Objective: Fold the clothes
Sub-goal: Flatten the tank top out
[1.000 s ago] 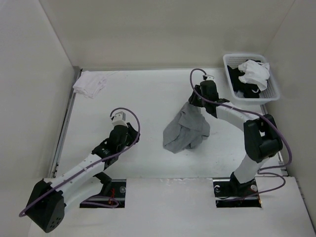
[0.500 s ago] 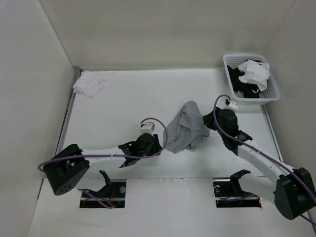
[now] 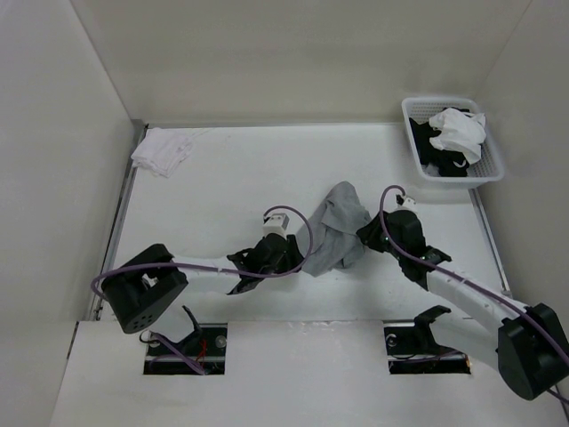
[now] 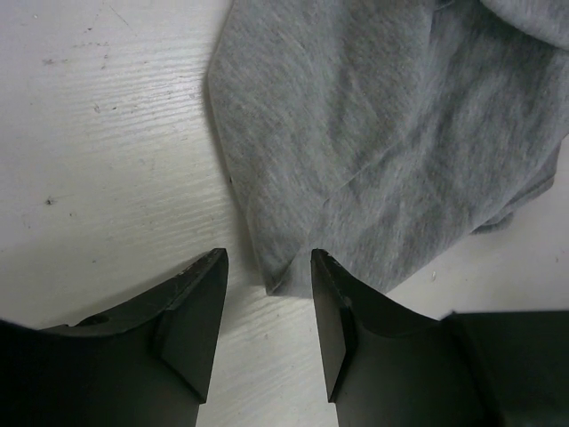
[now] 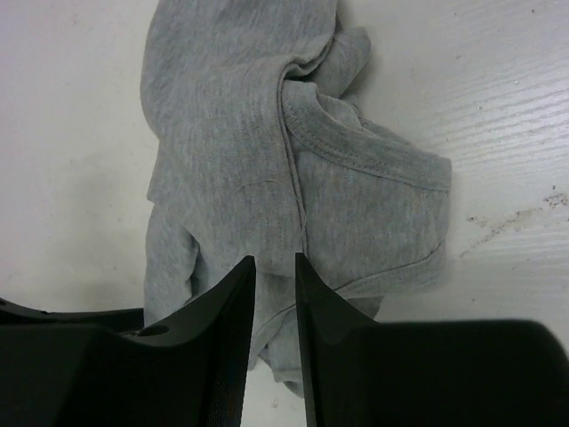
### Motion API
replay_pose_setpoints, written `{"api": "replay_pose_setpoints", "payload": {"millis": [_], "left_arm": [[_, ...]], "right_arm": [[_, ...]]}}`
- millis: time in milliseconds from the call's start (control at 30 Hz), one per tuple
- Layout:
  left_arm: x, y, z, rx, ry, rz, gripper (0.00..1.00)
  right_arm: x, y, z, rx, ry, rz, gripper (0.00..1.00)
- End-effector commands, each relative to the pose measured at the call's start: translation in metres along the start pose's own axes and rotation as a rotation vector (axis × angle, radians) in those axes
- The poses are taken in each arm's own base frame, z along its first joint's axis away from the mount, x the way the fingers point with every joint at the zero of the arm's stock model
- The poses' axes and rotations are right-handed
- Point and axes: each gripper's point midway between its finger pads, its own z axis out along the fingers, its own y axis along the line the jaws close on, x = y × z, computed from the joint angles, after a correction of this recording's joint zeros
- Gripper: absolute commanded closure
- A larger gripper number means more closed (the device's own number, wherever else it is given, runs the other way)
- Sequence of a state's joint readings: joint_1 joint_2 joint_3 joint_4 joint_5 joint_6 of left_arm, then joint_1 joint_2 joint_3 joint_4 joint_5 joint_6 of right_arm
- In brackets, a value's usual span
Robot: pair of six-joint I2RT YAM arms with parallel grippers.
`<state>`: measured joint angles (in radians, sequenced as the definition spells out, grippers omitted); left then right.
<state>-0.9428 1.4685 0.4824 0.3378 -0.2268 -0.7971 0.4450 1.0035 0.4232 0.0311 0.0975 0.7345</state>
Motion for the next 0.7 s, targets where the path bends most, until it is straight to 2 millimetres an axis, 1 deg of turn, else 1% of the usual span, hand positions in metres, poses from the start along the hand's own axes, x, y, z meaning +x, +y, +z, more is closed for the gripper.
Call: {"api": "replay_pose_setpoints", "payload": {"millis": [0,67,267,367,433,567,667], "left_arm": [[-0.013,-0.018,0.005,0.05,-0.033,-0.026,0.59],[-0.013,-0.018,0.007,0.052,-0.035,-0.028,0.59],[-0.008,-0.019,0.015,0.043,-0.02,-0.022,0.61],[-0.005,-0.018,0.02,0.037,-0.016,-0.019,0.65],[-0.005,-0.017,0.024,0.036,-0.018,-0.024,0.69],[-0.007,-0.015,0.028,0.026,-0.03,-0.026,0.78],[-0.012,-0.013,0.03,0.013,-0.044,-0.031,0.88]], "right_arm": [[-0.006,0.01,0.004,-0.026,-0.014,-0.001,0.71],[-0.006,0.01,0.007,-0.021,-0.01,-0.001,0.65],[-0.006,0.005,0.014,0.008,-0.013,-0.003,0.66],[-0.006,0.008,0.015,0.0,-0.016,-0.001,0.74],[-0.007,0.012,0.014,-0.015,-0.027,-0.002,0.79],[-0.023,0.023,0.003,-0.025,-0.096,-0.02,0.86],[-0.033,0.027,-0.006,-0.01,-0.123,-0.043,0.89]]}}
